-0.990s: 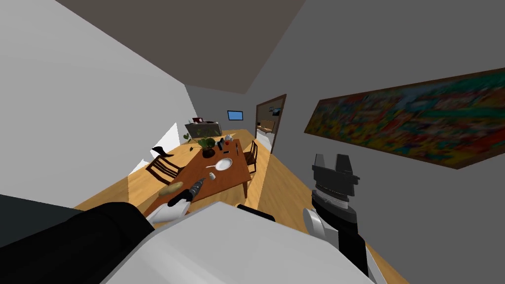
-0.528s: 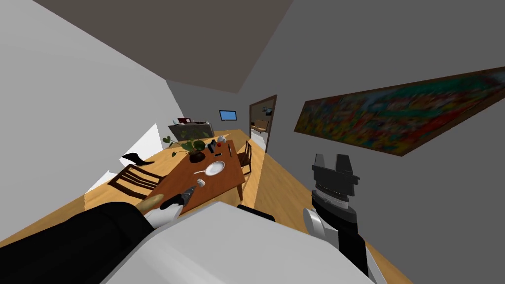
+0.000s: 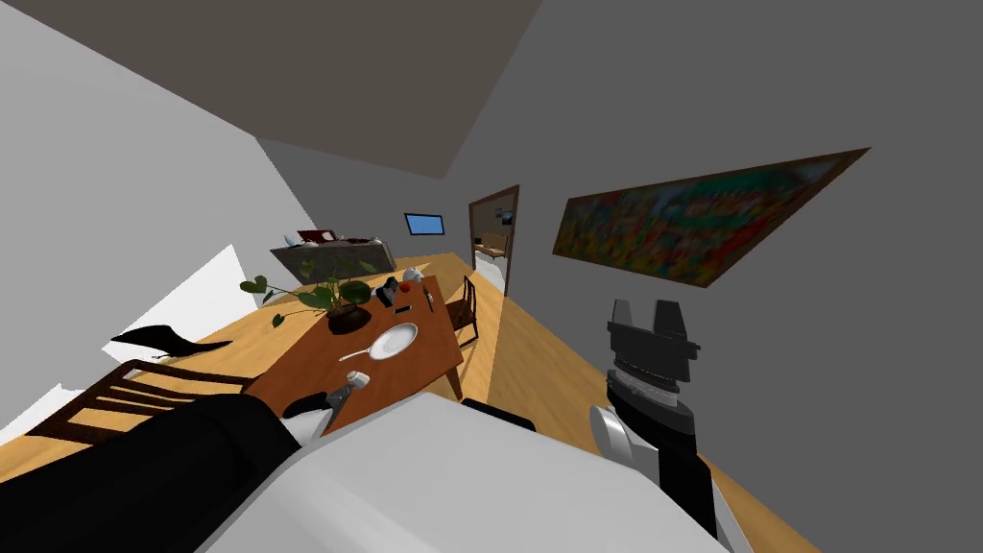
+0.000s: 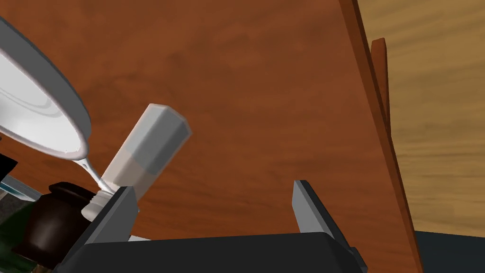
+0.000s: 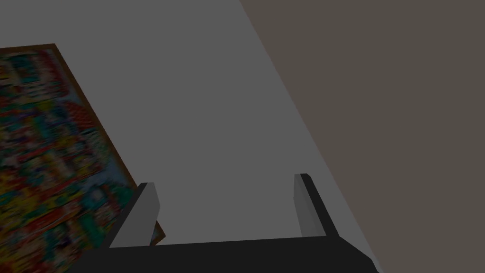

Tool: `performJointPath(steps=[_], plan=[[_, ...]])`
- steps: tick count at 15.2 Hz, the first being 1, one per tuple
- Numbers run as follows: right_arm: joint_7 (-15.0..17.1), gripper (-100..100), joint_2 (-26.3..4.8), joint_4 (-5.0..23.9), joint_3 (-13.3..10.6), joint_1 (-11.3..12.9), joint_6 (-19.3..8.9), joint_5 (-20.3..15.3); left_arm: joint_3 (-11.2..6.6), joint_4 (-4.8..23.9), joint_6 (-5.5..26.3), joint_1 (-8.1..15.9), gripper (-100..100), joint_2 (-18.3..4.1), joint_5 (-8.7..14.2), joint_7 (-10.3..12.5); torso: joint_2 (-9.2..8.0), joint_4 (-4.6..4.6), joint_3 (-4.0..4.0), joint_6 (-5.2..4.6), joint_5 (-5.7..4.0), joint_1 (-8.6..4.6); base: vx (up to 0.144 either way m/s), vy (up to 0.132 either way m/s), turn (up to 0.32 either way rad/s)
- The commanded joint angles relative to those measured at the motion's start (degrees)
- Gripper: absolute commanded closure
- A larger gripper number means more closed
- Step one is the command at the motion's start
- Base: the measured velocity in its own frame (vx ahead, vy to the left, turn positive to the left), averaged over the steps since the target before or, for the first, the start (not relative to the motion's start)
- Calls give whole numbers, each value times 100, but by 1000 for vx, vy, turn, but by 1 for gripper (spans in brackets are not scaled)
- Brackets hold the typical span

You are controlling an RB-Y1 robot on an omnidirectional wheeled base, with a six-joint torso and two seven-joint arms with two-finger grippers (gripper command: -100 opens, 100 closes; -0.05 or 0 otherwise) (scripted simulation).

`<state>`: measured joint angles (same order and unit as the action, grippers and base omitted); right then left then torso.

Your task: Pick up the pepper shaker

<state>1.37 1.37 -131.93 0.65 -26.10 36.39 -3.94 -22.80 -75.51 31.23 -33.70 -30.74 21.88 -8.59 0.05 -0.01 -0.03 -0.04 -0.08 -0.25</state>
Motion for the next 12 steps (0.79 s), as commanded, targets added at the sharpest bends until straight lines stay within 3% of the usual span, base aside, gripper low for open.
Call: performJointPath(steps=[1, 4, 7, 12], plan=[[0, 0, 0, 0, 0, 0, 0, 0, -87, 186, 252, -23, -100, -51, 52, -19, 0, 0, 0, 0, 0, 0, 89, -35, -220], [0, 0, 0, 0, 0, 0, 0, 0, -272, 565, 609, -58, -100, -191, 193, -68, 2, -1, -2, 1, 1, 2, 89, -31, -265], [0, 0, 0, 0, 1, -1, 0, 0, -272, 620, 662, -58, -100, -191, 193, -68, -3, 0, 1, 6, 3, 8, 58, -11, -86], [0, 0, -1, 0, 1, 0, 0, 0, -516, 1189, 1201, -104, -100, -369, 380, -132, -8, 2, 5, 2, 4, 15, 60, 2, -220]])
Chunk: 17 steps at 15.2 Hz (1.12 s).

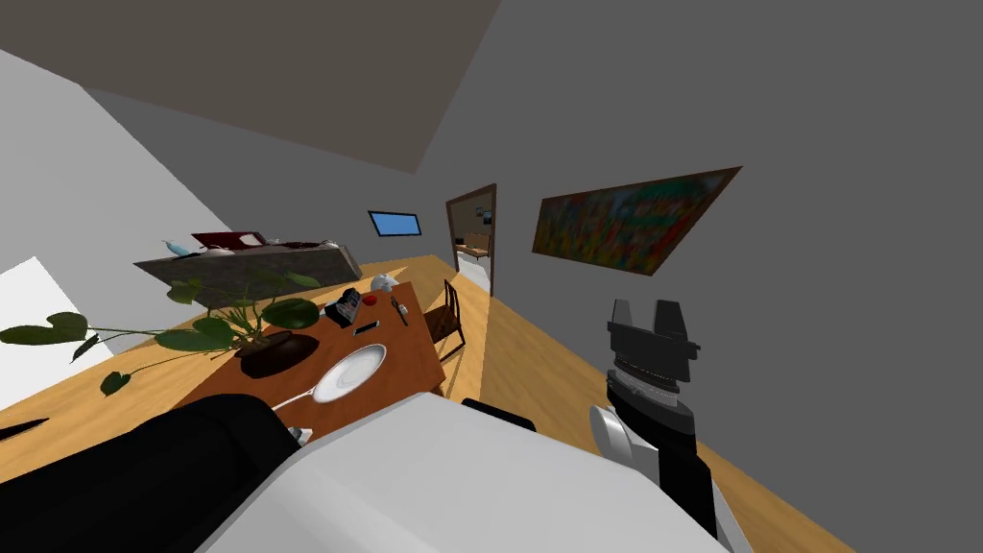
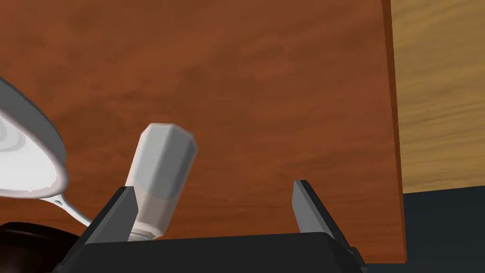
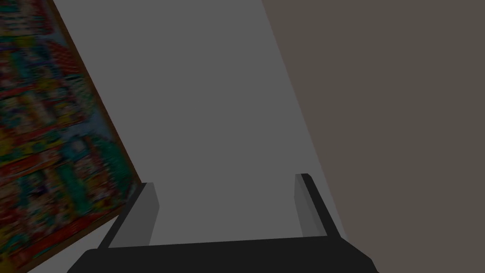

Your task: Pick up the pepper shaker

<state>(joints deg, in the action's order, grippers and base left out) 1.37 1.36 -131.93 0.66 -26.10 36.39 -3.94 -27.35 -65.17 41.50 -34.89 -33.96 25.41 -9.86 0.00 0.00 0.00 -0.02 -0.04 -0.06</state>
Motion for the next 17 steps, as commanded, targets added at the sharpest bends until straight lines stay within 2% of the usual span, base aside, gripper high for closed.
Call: performJointPath(steps=[1, 2, 3, 5, 6, 10, 11, 12, 13, 14, 16, 17], plan=[[0, 0, 0, 0, 0, 0, 0, 0, -61, 155, 174, 15, -100, -47, 27, -5, 0, 0, 0, 0, 0, 0, 78, 26, -167], [0, 0, 0, 0, 0, -1, 0, 0, -131, 319, 330, 2, -100, -97, 80, -24, 1, 0, -1, 2, 1, 2, 77, 29, -155], [0, 0, 0, 0, 0, 0, 0, 0, -131, 319, 330, 2, -100, -97, 80, -24, 2, -1, -1, 1, 2, 5, 70, 34, -142], [0, 0, 0, 0, 0, 0, 0, 0, -253, 603, 599, -21, -100, -183, 173, -56, 1, 0, -1, 1, 2, 6, 81, 40, -234], [0, 0, 0, 0, 0, 0, 0, 0, -253, 603, 599, -21, -100, -183, 173, -56, 6, -1, -3, -3, 3, 11, 82, 60, -181], [0, 0, -1, 0, 1, -1, 0, 0, -407, 963, 940, -51, -100, -289, 291, -96, 6, -1, -4, 0, 7, 30, 77, 89, -163], [0, 0, -1, 0, 1, -1, 0, 0, -356, 894, 854, -5, -100, -264, 234, -62, 4, -1, -2, 2, 8, 33, 38, 64, -60], [0, 0, -1, 0, 1, -1, 0, 0, -80, 952, 591, -199, -100, -338, 437, 168, -4, 0, 1, 4, 8, 24, 43, 38, -71], [0, 0, 0, 0, 1, -1, 0, 0, 7, 952, 570, -199, -100, -338, 437, 168, -6, 1, 3, 4, 5, 14, 53, 35, -72], [0, 0, 0, 0, 1, -1, 0, 0, 148, 992, 412, -388, -100, -406, 630, 361, -6, 1, 4, 5, 4, 9, 60, 43, -89], [0, 0, 0, 0, 1, -1, 0, 0, 380, 992, 263, -388, -100, -406, 630, 405, -4, 1, 2, 5, 4, 8, 56, 41, -51], [0, 0, 0, 0, 1, -1, 0, 0, 521, 1031, 95, -577, -100, -474, 823, 634, -5, 1, 3, 5, 4, 5, 57, 33, -62]])
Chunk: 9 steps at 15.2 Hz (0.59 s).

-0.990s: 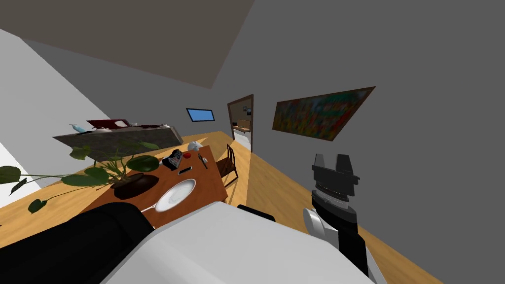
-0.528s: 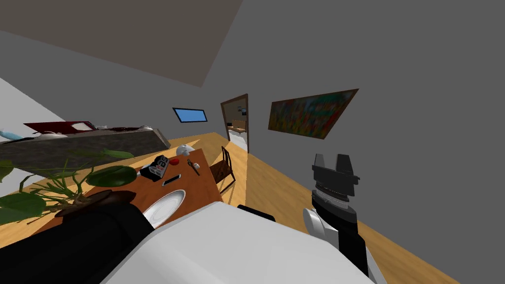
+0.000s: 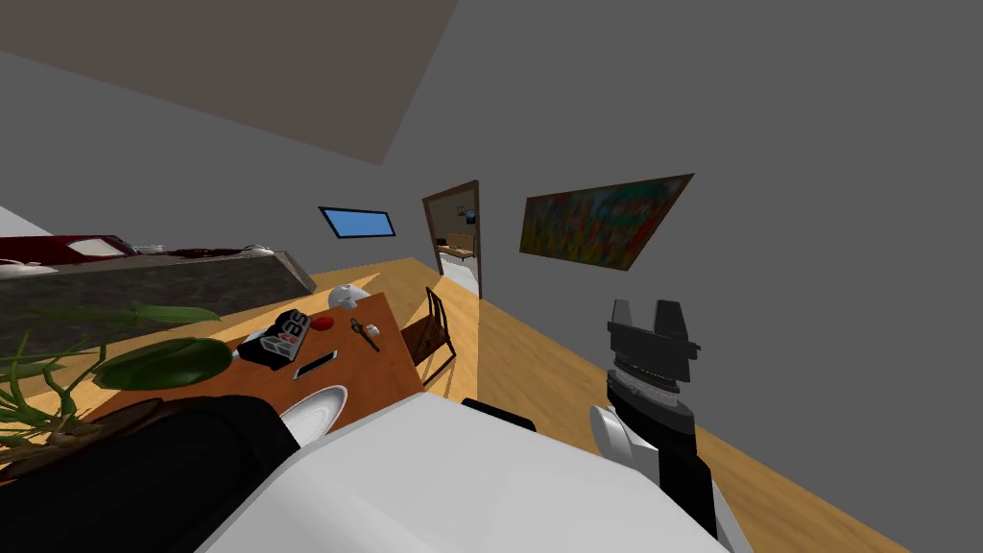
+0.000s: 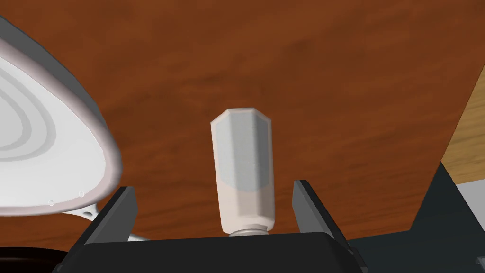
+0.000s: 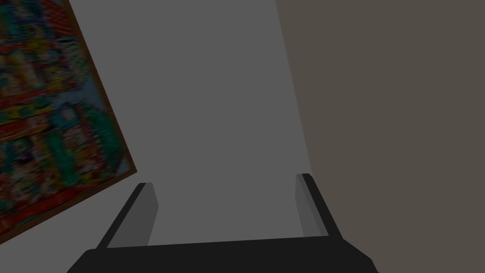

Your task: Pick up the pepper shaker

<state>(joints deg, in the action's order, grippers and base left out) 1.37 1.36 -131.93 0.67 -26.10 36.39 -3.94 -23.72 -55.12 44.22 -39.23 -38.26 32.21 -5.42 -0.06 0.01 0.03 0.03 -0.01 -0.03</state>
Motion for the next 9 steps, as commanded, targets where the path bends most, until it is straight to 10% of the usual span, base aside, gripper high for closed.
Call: performJointPath(steps=[1, 9], plan=[[0, 0, 0, 0, 0, 0, 0, 0, 286, 26, -286, -143, -100, -44, 142, 199, 0, 0, 0, 0, 0, 0, 58, 37, -62], [0, 0, 0, 0, 0, 0, 0, 0, 1289, 144, -1176, -711, -100, -248, 721, 853, -5, 1, 3, 0, 0, -2, 43, 34, -50]])
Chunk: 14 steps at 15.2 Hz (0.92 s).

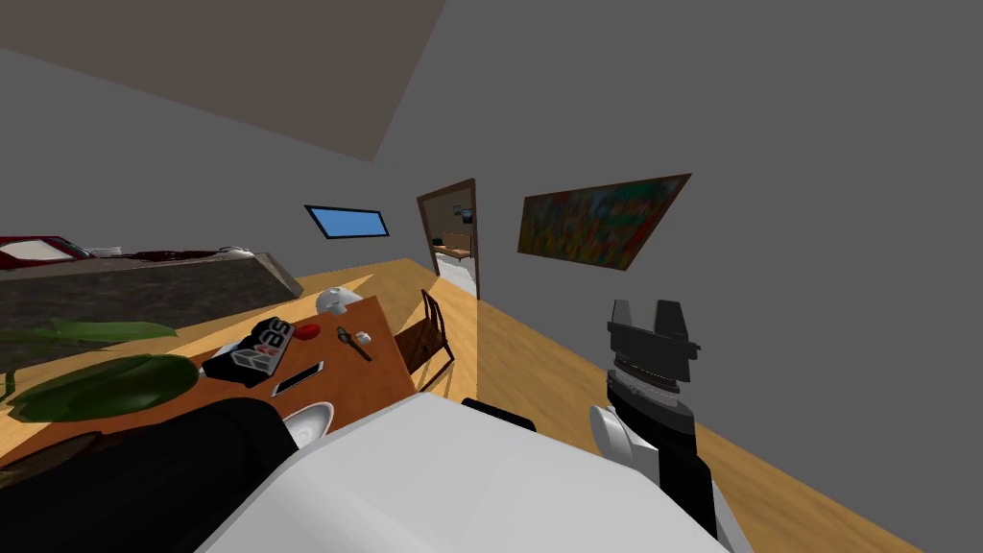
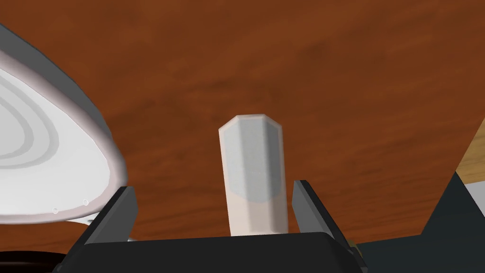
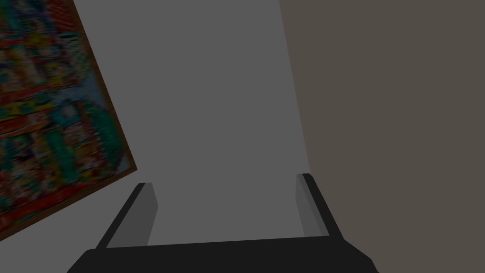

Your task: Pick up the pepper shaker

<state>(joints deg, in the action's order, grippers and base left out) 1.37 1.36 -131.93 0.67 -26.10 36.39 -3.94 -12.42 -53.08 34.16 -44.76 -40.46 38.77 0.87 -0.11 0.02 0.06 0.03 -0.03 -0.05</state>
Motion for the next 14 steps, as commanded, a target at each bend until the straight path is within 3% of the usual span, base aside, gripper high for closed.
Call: performJointPath(steps=[1, 2, 3, 5, 6, 8, 9, 11, 12, 14], plan=[[0, 0, 0, 0, 0, 0, 0, 0, 286, -61, -233, -159, -100, -27, 66, 281, 0, 0, 0, 0, 0, 0, 46, 37, -70], [0, 0, 0, 0, 0, 0, 0, 0, 378, -61, -233, -159, -100, -27, 66, 281, 1, 0, 0, 0, 1, 0, 36, 27, -19], [0, 0, 0, 0, 0, 0, 0, 0, 534, -21, -489, -348, -100, -95, 259, 459, -1, 1, 1, 1, 1, -3, 40, 37, -56], [0, 0, 0, 0, 0, 0, 0, 0, 751, -21, -540, -348, -100, -95, 259, 518, 0, 0, 0, 0, 1, 1, 43, 38, -45], [0, 0, 0, 0, 0, 0, 0, 0, 912, 18, -787, -537, -100, -163, 452, 726, 0, 1, 0, 0, 1, -1, 52, 41, -54], [0, 0, 0, 0, 0, 0, 0, 0, 1124, 18, -848, -537, -100, -163, 452, 755, 4, -1, -2, 0, 1, 3, 50, 38, -47], [0, 0, 0, 0, 0, 0, 0, 0, 1307, 57, -1110, -726, -100, -231, 645, 912, 2, 0, -1, 0, 1, -1, 50, 32, -78], [0, 0, 0, 0, 0, 0, 0, 0, 1497, 57, -1155, -726, -100, -231, 645, 992, 3, -1, -2, 0, 0, 0, 44, 37, -44], [0, 0, 0, 0, 0, 0, 0, 0, 1665, 96, -1405, -916, -100, -299, 838, 1190, 1, 0, 0, 1, 0, -2, 45, 35, -60], [0, 0, 0, 0, 0, 0, 0, 0, 1870, 96, -1463, -916, -100, -299, 838, 1229, -3, 0, 1, 2, 0, -7, 18, 7, -10]])
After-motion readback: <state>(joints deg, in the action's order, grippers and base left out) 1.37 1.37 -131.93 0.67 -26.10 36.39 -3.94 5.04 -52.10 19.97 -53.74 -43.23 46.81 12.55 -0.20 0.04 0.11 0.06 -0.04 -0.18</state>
